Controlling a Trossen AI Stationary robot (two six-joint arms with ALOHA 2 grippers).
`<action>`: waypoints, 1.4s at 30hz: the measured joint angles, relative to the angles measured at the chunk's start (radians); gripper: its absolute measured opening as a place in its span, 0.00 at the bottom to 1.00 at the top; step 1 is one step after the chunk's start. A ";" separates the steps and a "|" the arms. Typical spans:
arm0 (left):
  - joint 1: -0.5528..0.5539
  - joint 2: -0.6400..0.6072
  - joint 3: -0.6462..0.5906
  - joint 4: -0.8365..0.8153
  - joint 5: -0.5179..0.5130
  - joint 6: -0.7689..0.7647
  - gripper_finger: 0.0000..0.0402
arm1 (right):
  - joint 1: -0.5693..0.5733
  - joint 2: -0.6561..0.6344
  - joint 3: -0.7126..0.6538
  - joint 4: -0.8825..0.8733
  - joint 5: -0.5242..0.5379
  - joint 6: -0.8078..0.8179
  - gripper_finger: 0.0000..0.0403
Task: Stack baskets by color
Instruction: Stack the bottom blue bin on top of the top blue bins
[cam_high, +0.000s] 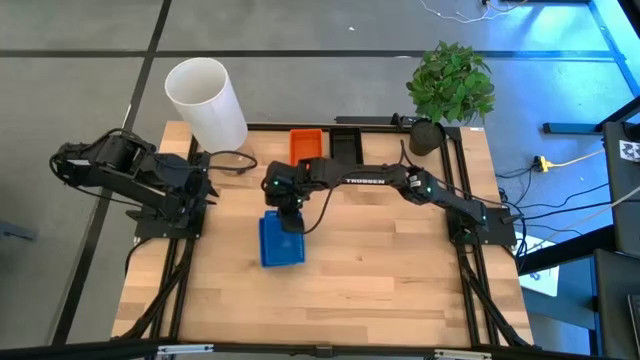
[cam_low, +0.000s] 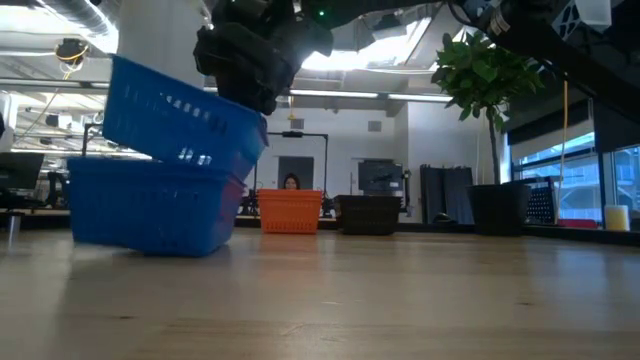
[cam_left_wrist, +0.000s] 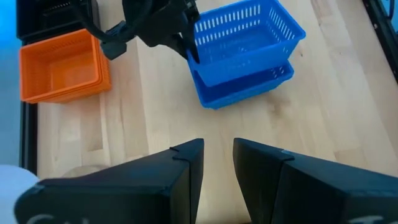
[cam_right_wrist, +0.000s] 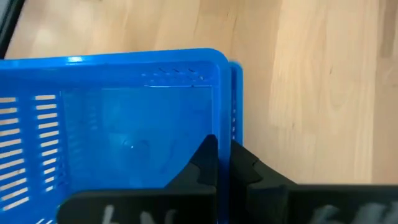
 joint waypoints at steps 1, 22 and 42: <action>0.000 0.000 0.000 0.000 0.000 0.000 0.19 | 0.000 0.000 0.000 0.014 0.000 0.000 0.00; 0.000 0.000 0.000 -0.001 0.000 -0.019 0.19 | 0.002 -0.002 -0.018 0.056 -0.008 -0.055 0.00; 0.000 0.000 0.000 -0.001 0.000 -0.026 0.19 | 0.006 -0.002 -0.018 0.067 -0.011 0.006 0.19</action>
